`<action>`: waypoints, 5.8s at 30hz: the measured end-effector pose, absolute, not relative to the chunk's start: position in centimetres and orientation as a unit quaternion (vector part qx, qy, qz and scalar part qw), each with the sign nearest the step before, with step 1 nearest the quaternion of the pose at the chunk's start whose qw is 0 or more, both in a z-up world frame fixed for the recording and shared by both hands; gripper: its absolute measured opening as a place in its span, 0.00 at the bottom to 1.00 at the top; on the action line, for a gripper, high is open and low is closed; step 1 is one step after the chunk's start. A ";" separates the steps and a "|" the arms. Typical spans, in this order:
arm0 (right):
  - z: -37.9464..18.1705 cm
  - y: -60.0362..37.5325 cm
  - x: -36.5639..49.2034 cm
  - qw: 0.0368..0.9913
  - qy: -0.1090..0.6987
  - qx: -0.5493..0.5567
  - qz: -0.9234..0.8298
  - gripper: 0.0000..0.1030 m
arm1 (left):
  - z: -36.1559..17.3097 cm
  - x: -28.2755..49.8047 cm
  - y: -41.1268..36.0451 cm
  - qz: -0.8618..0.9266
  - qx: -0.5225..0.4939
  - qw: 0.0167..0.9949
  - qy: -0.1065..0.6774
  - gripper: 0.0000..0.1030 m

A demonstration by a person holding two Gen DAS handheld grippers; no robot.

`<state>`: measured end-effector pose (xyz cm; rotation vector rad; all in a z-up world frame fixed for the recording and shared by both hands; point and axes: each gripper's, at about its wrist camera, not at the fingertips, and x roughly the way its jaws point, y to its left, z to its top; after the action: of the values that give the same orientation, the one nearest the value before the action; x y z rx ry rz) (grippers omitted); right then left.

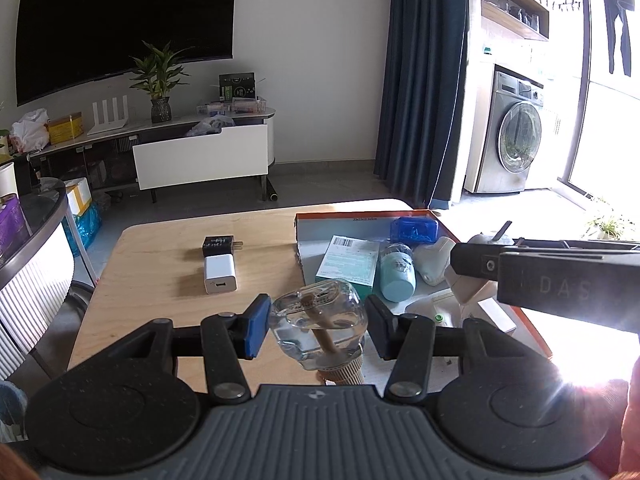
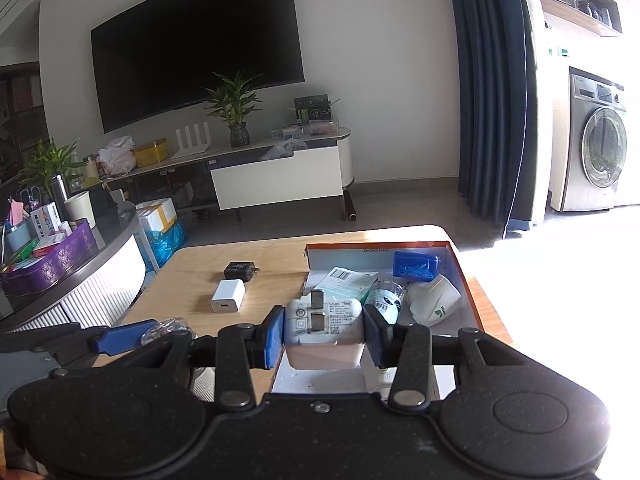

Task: Organize rigid objects
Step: 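Lower the white charger into the box and open the right gripper while the left gripper lowers the bottle, then set the glass bottle in the box, open the left gripper and withdraw, then grasp the white charger cube with the left gripper while the right gripper grasps the black charger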

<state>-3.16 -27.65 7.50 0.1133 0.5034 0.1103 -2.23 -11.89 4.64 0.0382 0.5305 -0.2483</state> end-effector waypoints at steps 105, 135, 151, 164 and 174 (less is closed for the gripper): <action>5.2 -27.8 7.5 0.952 0.290 0.057 0.073 0.72 | 3.7 7.0 -9.3 -0.072 -0.030 0.939 0.335 0.89; 4.4 -21.8 10.5 0.941 0.313 0.021 0.125 0.75 | 2.2 9.5 -3.6 -0.016 -0.052 0.934 0.353 1.00; 3.0 -21.0 13.7 0.935 0.328 0.017 0.132 0.75 | -0.2 13.3 -4.1 -0.017 -0.042 0.924 0.381 1.00; 1.9 -21.1 16.0 0.932 0.336 0.020 0.135 0.75 | -2.5 16.6 -5.0 -0.014 -0.034 0.921 0.388 1.00; 1.6 -20.9 17.6 0.928 0.343 0.023 0.141 0.75 | -3.6 17.7 -4.7 -0.038 -0.022 0.929 0.366 0.40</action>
<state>17.63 -20.89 1.61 0.0464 0.7037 0.2888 17.65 -4.73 -3.59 -0.0456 0.7503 -0.0771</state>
